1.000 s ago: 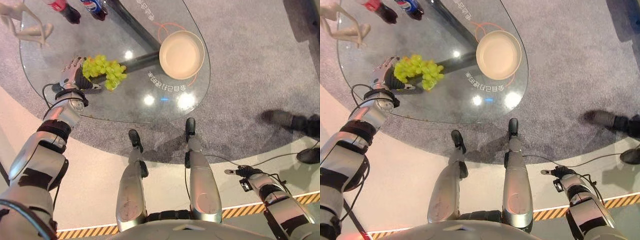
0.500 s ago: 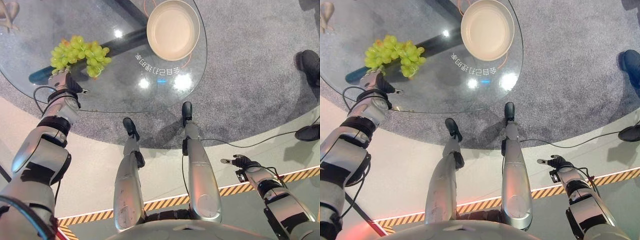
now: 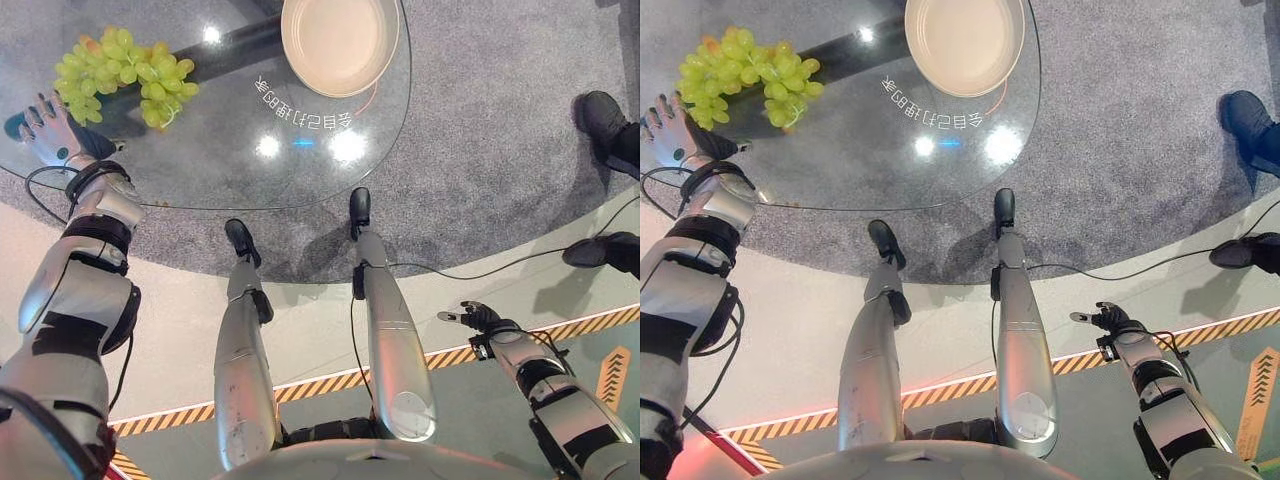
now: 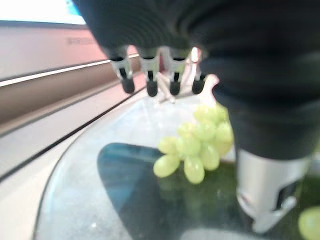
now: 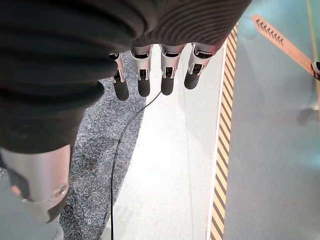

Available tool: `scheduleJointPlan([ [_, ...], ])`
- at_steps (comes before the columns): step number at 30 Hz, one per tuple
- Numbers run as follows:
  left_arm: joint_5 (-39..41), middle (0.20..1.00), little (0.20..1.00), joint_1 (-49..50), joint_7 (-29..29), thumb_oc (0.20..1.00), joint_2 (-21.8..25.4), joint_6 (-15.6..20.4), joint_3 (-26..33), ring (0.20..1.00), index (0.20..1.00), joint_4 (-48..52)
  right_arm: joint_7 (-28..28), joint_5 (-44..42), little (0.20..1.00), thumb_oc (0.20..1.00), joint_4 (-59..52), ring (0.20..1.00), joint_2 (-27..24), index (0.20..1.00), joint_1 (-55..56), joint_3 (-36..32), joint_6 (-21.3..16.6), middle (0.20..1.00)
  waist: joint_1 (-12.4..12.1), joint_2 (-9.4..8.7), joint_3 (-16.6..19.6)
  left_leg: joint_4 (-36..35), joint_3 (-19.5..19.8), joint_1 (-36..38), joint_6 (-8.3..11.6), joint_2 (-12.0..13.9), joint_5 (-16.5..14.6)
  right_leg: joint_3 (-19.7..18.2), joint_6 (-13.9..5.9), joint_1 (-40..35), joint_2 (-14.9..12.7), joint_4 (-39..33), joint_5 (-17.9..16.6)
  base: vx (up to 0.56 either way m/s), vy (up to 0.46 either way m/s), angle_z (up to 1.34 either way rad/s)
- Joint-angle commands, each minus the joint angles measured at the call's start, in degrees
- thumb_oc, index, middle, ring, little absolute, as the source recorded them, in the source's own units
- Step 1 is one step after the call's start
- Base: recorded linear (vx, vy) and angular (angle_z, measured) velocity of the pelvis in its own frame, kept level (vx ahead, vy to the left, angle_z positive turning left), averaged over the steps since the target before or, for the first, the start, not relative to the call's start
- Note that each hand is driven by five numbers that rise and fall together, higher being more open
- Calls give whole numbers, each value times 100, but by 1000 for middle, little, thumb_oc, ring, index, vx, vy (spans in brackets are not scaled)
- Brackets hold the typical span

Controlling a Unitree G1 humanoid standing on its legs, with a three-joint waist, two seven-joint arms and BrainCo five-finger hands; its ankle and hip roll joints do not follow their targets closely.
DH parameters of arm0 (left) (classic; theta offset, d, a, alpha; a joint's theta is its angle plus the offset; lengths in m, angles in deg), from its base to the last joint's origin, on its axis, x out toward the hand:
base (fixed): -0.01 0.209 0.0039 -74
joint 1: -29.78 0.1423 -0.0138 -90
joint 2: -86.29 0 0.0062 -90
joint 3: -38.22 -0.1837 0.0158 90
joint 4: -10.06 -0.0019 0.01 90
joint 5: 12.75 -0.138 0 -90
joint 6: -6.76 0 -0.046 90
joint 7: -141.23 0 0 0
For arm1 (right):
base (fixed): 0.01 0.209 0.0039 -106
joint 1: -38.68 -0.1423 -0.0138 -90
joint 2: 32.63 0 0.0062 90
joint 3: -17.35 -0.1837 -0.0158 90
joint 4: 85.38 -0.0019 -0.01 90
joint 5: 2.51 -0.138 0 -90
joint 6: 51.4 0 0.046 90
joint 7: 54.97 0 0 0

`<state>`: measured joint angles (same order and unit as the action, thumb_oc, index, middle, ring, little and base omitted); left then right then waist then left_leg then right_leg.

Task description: Pick up fruits into the plate

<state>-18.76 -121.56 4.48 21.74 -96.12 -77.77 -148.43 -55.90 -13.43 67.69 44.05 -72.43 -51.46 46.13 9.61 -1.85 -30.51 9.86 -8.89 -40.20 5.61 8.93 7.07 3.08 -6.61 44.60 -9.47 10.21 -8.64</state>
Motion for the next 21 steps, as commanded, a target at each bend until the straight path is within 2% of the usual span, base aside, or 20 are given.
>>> scheduleJointPlan([
  [1, 530, 1000, 1000, 129, 337, 1000, 496, 401, 459, 1000, 1000, 116, -37, -180, 1000, 1000, 42, 1000, 53, 1000, 611, 141, 214, 1000, -82, -159, 72, 730, 81, -337, -207, -649, -804, 83, 279, 17, 536, 572, 811, 37, -37, 4],
  [3, 591, 1000, 1000, 313, 462, 1000, 446, 592, 629, 1000, 1000, 392, -19, -158, 1000, 1000, -28, 1000, 55, 1000, 676, 94, 281, 1000, -116, -130, 72, 750, 115, -331, -204, -675, -819, 105, 280, 2, 512, 577, 820, 30, -35, 4],
  [8, 568, 1000, 1000, 578, 619, 1000, 392, 671, 788, 1000, 1000, 808, 18, -144, 1000, 1000, -62, 1000, 37, 1000, 766, 30, 320, 1000, -159, -74, 72, 756, 129, -310, -211, -705, -821, 137, 295, -19, 495, 609, 852, 7, -5, 1],
  [12, 351, 1000, 1000, 597, 738, 1000, 392, 585, 765, 1000, 1000, 955, 30, -115, 1000, 1000, -80, 1000, 30, 1000, 799, 6, 338, 1000, -157, -79, 72, 811, 109, -340, -215, -686, -847, 143, 298, 8, 488, 664, 873, 0, 0, 0],
  [21, -66, 1000, 1000, 65, 500, 1000, 556, 187, 353, 1000, 1000, 670, 93, -77, 1000, 1000, 28, 1000, -60, 1000, 769, 29, 273, 1000, -56, -130, 72, 921, 24, -442, -246, -634, -866, 88, 308, 128, 531, 776, 873, 2, 22, 0],
])
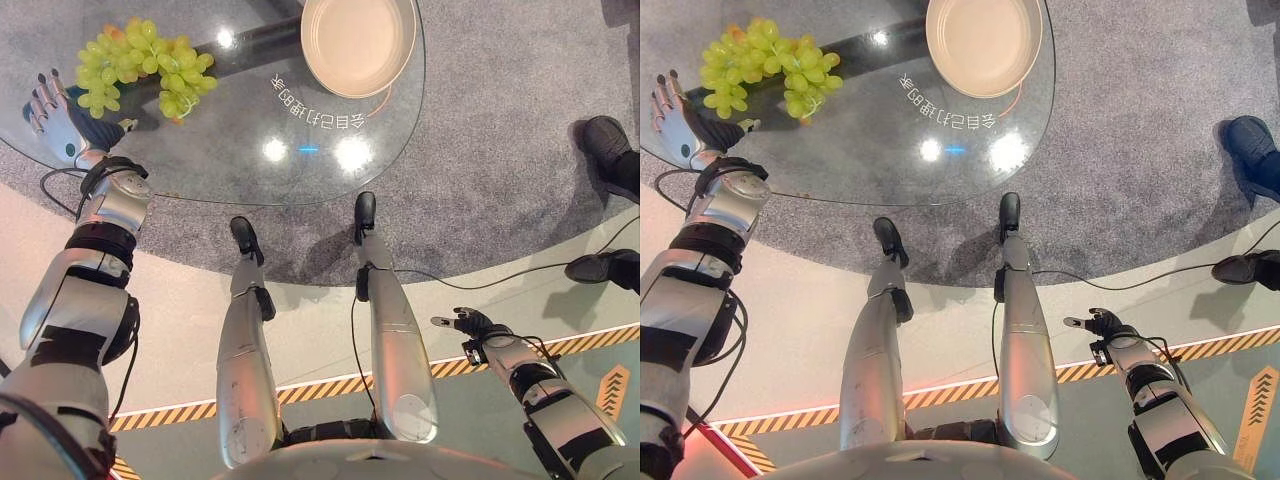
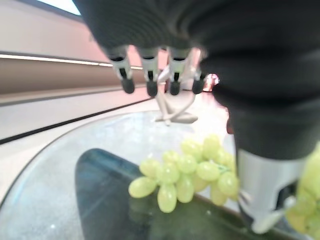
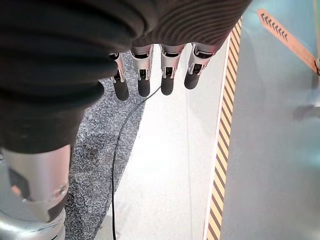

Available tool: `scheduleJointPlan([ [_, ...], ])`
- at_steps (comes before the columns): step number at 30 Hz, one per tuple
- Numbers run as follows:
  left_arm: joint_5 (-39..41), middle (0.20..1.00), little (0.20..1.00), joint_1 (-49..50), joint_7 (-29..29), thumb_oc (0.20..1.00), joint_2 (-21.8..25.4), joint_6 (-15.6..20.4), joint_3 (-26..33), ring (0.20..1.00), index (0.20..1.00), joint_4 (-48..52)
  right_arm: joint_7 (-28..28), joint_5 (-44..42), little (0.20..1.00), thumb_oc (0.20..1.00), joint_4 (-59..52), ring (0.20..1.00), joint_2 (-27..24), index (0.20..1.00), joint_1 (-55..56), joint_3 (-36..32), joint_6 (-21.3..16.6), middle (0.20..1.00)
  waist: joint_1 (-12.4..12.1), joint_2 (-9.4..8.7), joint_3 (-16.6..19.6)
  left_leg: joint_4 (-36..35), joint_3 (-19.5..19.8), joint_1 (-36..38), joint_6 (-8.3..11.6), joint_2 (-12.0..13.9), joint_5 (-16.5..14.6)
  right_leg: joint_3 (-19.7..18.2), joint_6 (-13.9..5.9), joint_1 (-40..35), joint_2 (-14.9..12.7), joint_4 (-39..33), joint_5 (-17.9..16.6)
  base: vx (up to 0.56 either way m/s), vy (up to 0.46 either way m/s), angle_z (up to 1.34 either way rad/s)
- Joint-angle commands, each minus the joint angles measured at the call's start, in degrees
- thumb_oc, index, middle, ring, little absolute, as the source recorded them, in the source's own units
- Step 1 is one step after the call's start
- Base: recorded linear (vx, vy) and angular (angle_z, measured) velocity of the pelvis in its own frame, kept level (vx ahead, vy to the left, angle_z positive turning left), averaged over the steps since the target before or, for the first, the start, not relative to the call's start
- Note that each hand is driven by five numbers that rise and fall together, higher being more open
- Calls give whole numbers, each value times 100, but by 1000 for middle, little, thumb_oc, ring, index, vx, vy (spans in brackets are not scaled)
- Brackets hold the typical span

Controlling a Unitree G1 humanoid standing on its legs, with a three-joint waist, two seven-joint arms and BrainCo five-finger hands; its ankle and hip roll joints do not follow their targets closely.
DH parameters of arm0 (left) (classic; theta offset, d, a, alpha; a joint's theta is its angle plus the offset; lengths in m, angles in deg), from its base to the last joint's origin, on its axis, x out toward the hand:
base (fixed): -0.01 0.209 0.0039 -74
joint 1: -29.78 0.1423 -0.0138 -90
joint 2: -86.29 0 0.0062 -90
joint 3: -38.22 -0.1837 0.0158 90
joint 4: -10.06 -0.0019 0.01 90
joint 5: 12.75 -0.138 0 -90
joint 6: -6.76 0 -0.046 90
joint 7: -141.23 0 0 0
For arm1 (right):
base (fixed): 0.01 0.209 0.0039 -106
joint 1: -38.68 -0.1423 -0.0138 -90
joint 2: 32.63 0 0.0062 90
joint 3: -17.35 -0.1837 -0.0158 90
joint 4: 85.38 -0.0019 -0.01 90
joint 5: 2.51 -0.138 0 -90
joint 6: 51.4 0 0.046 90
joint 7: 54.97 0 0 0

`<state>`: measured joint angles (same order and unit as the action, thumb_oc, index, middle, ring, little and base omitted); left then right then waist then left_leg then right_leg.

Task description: Pick up fruits into the plate

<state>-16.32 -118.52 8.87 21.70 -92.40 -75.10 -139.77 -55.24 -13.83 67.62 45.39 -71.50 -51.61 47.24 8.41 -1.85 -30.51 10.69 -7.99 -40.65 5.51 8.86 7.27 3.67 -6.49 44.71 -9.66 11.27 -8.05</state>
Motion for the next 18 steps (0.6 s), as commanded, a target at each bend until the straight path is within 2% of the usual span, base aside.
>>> scheduleJointPlan([
  [1, -333, 1000, 1000, -406, 50, 1000, 601, -284, -35, 1000, 1000, -298, 31, -50, 1000, 1000, 74, 1000, -207, 1000, 660, 64, 120, 1000, 93, -137, 72, 860, -92, -430, -240, -610, -890, 21, 293, 158, 550, 685, 803, 1, 41, -1],
  [3, -356, 1000, 1000, -570, 6, 1000, 652, -377, -137, 1000, 1000, -393, 48, -45, 1000, 1000, 107, 1000, -217, 1000, 652, 63, 90, 1000, 118, -148, 72, 876, -113, -449, -247, -607, -899, 11, 290, 189, 553, 687, 787, 2, 25, 0],
  [11, -325, 1000, 1000, -963, -29, 1000, 746, -334, -363, 1000, 1000, -544, 71, 0, 1000, 1000, 129, 1000, -205, 1000, 739, 99, 19, 1000, 181, -181, 72, 953, -122, -514, -255, -597, -942, -37, 271, 261, 557, 721, 760, 0, 0, 0],
  [18, -658, 1000, 1000, -1128, -522, 1000, 753, -543, -629, 1000, 1000, -599, 53, -24, 1000, 1000, -46, 1000, -244, 1000, 716, 125, 102, 1000, 215, -138, 72, 922, -155, -487, -248, -614, -940, -31, 254, 262, 526, 698, 743, 8, 9, 0],
])
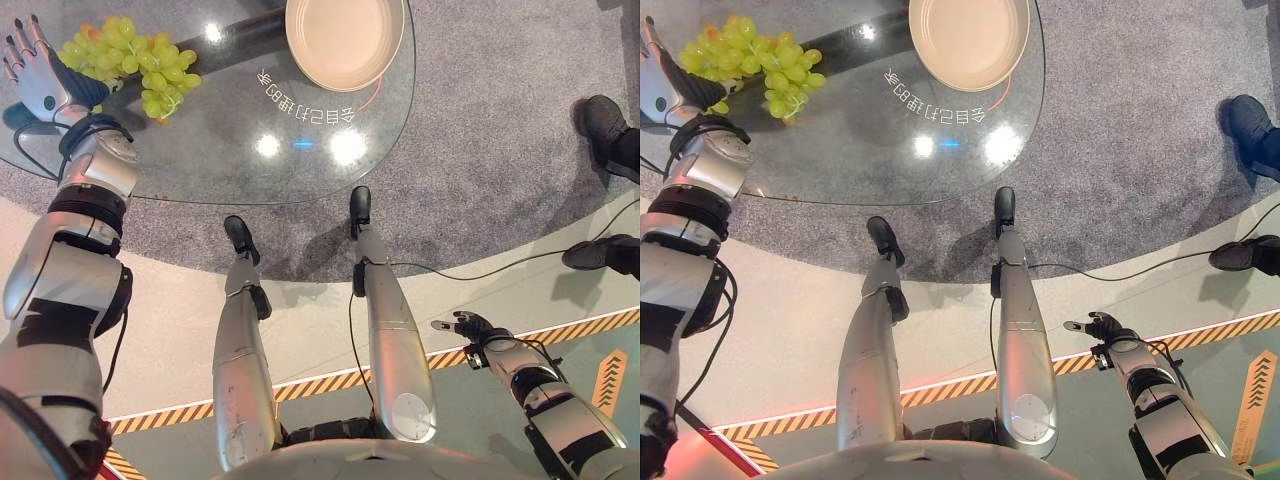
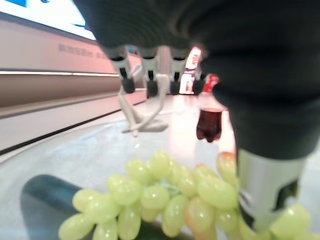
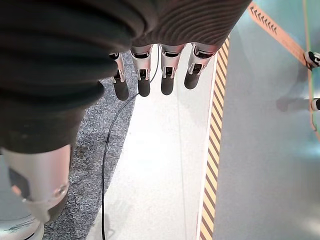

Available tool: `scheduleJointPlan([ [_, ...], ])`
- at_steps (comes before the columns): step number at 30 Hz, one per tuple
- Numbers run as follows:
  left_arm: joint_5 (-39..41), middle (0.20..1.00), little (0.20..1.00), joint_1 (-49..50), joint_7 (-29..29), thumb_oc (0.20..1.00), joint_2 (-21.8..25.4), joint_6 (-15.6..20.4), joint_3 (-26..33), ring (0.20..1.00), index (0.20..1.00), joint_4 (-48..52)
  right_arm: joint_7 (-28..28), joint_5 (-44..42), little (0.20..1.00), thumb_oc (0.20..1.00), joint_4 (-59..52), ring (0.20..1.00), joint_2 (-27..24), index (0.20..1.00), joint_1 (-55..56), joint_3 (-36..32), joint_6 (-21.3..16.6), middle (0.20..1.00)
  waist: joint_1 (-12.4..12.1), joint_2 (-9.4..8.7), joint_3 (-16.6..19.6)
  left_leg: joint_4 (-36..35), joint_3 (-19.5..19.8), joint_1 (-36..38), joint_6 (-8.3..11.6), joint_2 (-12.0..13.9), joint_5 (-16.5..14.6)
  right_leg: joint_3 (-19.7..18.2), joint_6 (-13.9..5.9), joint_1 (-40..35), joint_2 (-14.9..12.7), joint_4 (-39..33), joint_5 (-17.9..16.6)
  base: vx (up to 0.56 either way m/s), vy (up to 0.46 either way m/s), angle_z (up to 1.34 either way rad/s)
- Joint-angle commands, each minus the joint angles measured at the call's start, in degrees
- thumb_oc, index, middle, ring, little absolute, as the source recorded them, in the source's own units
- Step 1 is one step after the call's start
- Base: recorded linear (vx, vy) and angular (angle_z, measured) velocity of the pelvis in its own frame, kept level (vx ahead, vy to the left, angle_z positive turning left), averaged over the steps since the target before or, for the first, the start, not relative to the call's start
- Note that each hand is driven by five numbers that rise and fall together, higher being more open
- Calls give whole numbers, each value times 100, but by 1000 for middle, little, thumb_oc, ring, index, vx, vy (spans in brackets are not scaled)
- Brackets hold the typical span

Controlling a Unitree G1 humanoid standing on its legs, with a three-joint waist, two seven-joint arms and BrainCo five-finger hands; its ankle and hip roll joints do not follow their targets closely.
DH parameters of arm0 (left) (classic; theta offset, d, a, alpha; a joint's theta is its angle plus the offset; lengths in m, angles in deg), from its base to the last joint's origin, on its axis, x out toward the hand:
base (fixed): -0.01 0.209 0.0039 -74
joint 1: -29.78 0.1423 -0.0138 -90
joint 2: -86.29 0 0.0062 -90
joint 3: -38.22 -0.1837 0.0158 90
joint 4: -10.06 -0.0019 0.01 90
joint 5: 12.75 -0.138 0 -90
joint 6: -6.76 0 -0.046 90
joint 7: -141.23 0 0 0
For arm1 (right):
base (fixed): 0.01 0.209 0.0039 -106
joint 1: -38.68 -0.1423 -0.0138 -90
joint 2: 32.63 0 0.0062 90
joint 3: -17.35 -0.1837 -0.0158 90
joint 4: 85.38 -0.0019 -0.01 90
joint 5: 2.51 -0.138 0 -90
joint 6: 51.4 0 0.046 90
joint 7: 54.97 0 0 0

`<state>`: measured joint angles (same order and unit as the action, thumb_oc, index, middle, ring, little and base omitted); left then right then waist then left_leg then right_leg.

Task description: Pick up fruits into the plate

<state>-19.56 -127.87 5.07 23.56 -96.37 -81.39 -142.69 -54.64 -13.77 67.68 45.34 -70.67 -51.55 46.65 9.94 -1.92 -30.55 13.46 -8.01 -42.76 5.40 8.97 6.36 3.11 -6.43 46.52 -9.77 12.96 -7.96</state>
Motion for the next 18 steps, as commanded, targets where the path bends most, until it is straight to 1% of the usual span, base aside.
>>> scheduleJointPlan([
  [1, -542, 1000, 1000, -252, -480, 1000, 606, -247, -95, 1000, 1000, -370, -24, -47, 1000, 1000, -60, 1000, -254, 1000, 621, 115, 166, 1000, 77, -128, 75, 661, -169, -290, -233, -620, -858, 25, 247, 94, 528, 521, 729, 0, 0, 0],
  [2, -554, 1000, 1000, -268, -547, 1000, 609, -256, -123, 1000, 1000, -384, -32, -51, 1000, 1000, -58, 1000, -256, 1000, 614, 113, 166, 1000, 81, -127, 75, 666, -171, -299, -232, -620, -859, 22, 247, 101, 527, 517, 727, 29, 32, -2],
  [3, -618, 1000, 1000, -305, -884, 1000, 610, -262, -219, 1000, 1000, -433, -71, -69, 1000, 1000, -67, 1000, -277, 1000, 593, 110, 178, 1000, 103, -127, 75, 691, -177, -324, -231, -620, -866, 5, 243, 126, 530, 516, 713, 27, 30, -3],
  [4, -731, 1000, 1000, -353, -1109, 1000, 629, -366, -302, 1000, 1000, -449, -82, -79, 1000, 1000, -86, 1000, -299, 1000, 583, 100, 204, 1000, 113, -126, 75, 692, -186, -333, -237, -619, -868, -2, 242, 141, 531, 509, 702, 107, 49, -4],
  [5, -813, 1000, 1000, -329, -1268, 1000, 624, -386, -380, 1000, 1000, -487, -83, -80, 1000, 1000, -99, 1000, -314, 1000, 631, 103, 221, 1000, 109, -110, 75, 759, -122, -222, -204, -608, -1079, -27, 203, 35, 554, 578, 885, 95, 34, -2],
  [6, -813, 1000, 1000, -329, -1268, 1000, 624, -386, -380, 1000, 1000, -487, -83, -80, 1000, 1000, -99, 1000, -314, 1000, 631, 103, 221, 1000, 109, -110, 75, 759, -122, -222, -204, -608, -1079, -27, 203, 35, 554, 578, 885, 0, 0, 0],
  [7, -884, 1000, 1000, -386, -1389, 1000, 642, -343, -398, 1000, 1000, -500, -87, -79, 1000, 1000, -118, 1000, -333, 1000, 588, 75, 233, 1000, 130, -121, 75, 720, -187, -368, -244, -618, -881, -26, 238, 181, 536, 522, 697, 27, 56, -2],
  [8, -1114, 1000, 1000, -410, -1872, 1000, 680, -280, -682, 1000, 1000, -598, -76, -52, 1000, 1000, -152, 1000, -420, 1000, 665, 30, 244, 1000, 158, -75, 75, 772, -130, -297, -226, -622, -1072, -85, 198, 125, 568, 582, 861, 36, 75, -3],
  [10, -1194, 1000, 1000, -413, -2368, 1000, 715, -158, -876, 1000, 1000, -645, -78, -35, 1000, 1000, -131, 1000, -458, 1000, 702, -13, 179, 1000, 186, -45, 75, 782, -147, -327, -238, -625, -1083, -112, 186, 174, 575, 591, 850, 65, 78, -5],
  [11, -1278, 1000, 1000, -397, -2706, 1000, 720, -86, -993, 1000, 1000, -650, -79, -27, 1000, 1000, -115, 1000, -478, 1000, 708, -38, 135, 1000, 200, -20, 75, 778, -160, -348, -240, -627, -1076, -127, 181, 200, 575, 579, 835, 24, 62, -5],
  [12, -1391, 1000, 1000, -375, -3168, 1000, 724, -58, -1151, 1000, 1000, -642, -87, -16, 1000, 1000, -136, 1000, -504, 1000, 709, -72, 119, 1000, 217, 6, 75, 765, -177, -365, -237, -627, -1071, -144, 168, 231, 568, 559, 809, 23, 57, -4],
  [14, -1462, 1000, 1000, -305, -3463, 1000, 736, -66, -1270, 1000, 1000, -594, -114, -11, 1000, 1000, -213, 1000, -541, 1000, 710, -94, 155, 1000, 232, 33, 75, 748, -197, -372, -229, -633, -1060, -164, 153, 244, 559, 517, 774, 25, 53, -3],
  [15, -1603, 1000, 1000, -251, -3710, 1000, 771, -3, -1382, 1000, 1000, -520, -126, -27, 1000, 1000, -280, 1000, -585, 1000, 717, -114, 172, 1000, 248, 57, 75, 723, -220, -371, -223, -636, -1045, -180, 140, 247, 551, 463, 734, 24, 53, -3],
  [18, -1785, 1000, 1000, -245, -3944, 1000, 828, 52, -1556, 1000, 1000, -441, -156, -64, 1000, 1000, -316, 1000, -627, 1000, 739, -160, 109, 1000, 271, 81, 75, 709, -263, -392, -217, -627, -1038, -183, 122, 266, 527, 401, 696, 14, 30, -3],
])
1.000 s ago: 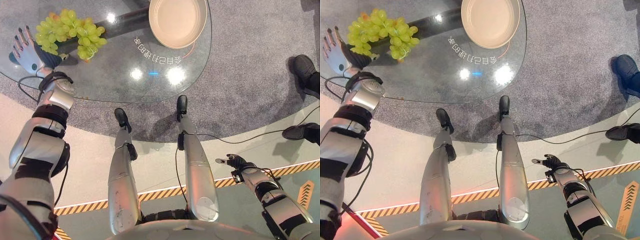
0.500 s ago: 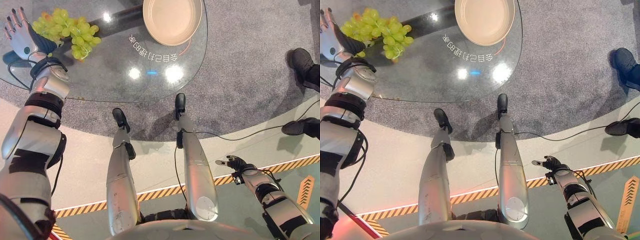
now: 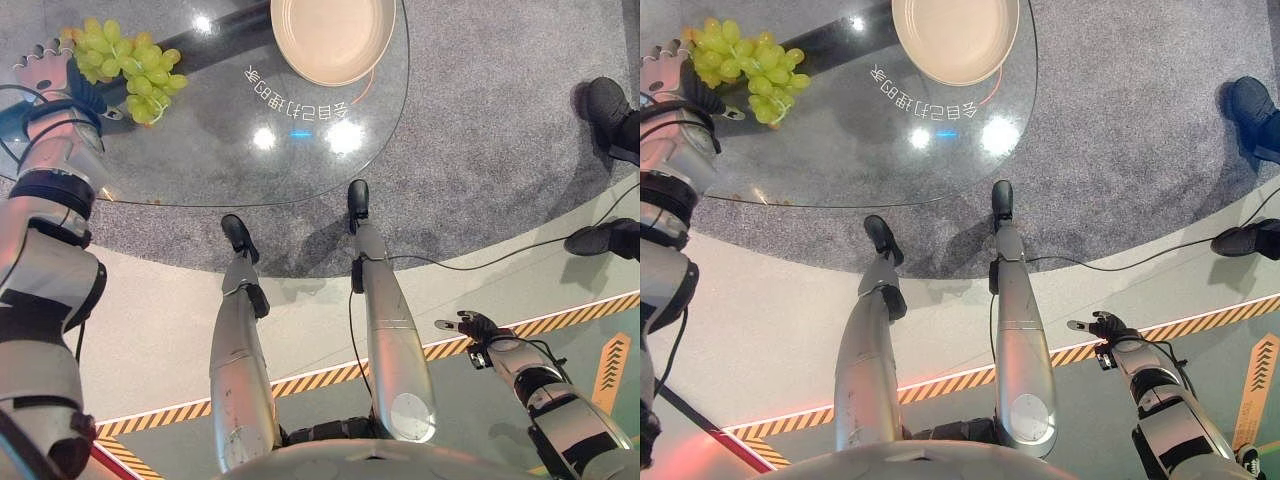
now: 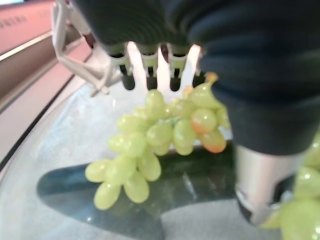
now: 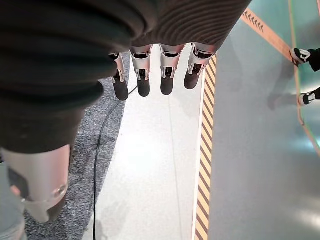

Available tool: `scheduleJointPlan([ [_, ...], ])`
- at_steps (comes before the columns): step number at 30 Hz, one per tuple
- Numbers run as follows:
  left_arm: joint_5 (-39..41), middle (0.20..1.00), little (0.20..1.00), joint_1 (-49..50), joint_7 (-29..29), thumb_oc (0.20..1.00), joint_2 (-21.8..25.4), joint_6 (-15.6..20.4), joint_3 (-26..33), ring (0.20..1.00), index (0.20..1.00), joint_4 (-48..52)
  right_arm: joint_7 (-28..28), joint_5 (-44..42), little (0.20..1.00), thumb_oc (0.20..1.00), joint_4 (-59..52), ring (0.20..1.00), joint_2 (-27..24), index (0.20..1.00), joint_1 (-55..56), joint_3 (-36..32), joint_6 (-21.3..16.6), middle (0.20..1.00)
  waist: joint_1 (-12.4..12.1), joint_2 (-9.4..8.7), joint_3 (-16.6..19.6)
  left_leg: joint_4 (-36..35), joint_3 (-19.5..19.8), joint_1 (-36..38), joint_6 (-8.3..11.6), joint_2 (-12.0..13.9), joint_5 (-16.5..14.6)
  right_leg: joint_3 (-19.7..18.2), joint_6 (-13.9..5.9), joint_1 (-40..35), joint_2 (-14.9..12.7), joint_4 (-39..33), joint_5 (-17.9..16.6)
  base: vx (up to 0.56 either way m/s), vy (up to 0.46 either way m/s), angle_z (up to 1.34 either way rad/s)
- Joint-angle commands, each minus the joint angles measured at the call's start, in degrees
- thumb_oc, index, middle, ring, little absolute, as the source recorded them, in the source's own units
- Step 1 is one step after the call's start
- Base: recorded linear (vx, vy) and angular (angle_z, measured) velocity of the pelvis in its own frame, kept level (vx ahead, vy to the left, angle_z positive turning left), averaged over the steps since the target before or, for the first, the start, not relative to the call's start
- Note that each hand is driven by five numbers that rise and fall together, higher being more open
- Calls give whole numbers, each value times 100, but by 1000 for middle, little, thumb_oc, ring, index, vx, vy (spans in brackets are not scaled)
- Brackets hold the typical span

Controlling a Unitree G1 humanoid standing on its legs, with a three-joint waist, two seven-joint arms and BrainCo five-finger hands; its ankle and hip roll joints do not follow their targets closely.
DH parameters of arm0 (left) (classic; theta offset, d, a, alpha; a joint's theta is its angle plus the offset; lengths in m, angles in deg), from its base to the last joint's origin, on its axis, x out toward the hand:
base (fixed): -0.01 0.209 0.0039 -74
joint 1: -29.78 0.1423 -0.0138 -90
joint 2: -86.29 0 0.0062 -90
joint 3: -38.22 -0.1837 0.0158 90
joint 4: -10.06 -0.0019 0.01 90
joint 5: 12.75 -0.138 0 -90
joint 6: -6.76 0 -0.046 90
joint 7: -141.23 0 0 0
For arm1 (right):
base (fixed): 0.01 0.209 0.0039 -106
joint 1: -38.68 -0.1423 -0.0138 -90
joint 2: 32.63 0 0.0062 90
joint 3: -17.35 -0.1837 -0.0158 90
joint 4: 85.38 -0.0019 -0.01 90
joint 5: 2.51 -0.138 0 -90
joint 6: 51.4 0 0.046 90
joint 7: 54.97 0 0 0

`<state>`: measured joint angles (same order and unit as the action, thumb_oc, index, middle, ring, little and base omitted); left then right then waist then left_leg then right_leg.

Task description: Pick up fruits into the plate

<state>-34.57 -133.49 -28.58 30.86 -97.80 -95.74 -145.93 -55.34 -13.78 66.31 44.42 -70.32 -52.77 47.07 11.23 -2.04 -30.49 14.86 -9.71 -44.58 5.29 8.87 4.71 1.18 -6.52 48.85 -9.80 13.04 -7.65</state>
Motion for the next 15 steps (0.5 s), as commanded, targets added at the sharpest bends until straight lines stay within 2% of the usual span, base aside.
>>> scheduleJointPlan([
  [1, -277, 1000, 1000, 303, -634, 1000, 130, 127, -194, 1000, 1000, -76, -77, -73, 1000, 1000, -191, 1000, -559, 1000, 707, -57, 59, 1000, 147, 98, 69, 576, -105, -224, -201, -612, -871, 12, 129, 40, 525, 385, 656, 14, 10, -5],
  [4, -419, 1000, 1000, 268, -469, 1000, 193, -314, -292, 1000, 1000, -42, -48, -133, 1000, 1000, -286, 1000, -596, 1000, 730, -82, 80, 1000, 161, 103, 69, 600, -113, -271, -195, -593, -875, 6, 122, 85, 518, 389, 645, 19, -2, -5],
  [8, -574, 1000, 1000, 278, 219, 1000, 224, -859, -112, 1000, 1000, -190, 51, -150, 1000, 1000, -278, 1000, -557, 1000, 793, -69, -21, 1000, 164, 54, 69, 578, -74, -300, -192, -587, -856, -10, 119, 93, 530, 319, 606, 9, -15, -3],
  [9, -568, 1000, 1000, 284, 313, 1000, 228, -915, -83, 1000, 1000, -217, 60, -161, 1000, 1000, -278, 1000, -550, 1000, 801, -60, -34, 1000, 165, 46, 69, 572, -70, -300, -190, -585, -852, -11, 120, 90, 532, 306, 599, 2, -41, 0],
  [11, -543, 1000, 1000, 289, 976, 1000, 231, -1056, 158, 1000, 1000, -450, 105, -221, 1000, 1000, -276, 1000, -486, 1000, 834, -8, -96, 1000, 165, -28, 69, 520, -44, -288, -178, -569, -831, 1, 122, 51, 546, 215, 570, -9, -64, 1],
  [15, -634, 1000, 1000, 168, 1765, 1000, 193, -1171, 414, 1000, 1000, -836, 158, -287, 1000, 1000, -204, 1000, -413, 1000, 815, 79, -152, 1000, 163, -147, 69, 523, 32, -337, -163, -544, -820, 1, 139, 68, 584, 223, 560, -13, -42, 3],
])
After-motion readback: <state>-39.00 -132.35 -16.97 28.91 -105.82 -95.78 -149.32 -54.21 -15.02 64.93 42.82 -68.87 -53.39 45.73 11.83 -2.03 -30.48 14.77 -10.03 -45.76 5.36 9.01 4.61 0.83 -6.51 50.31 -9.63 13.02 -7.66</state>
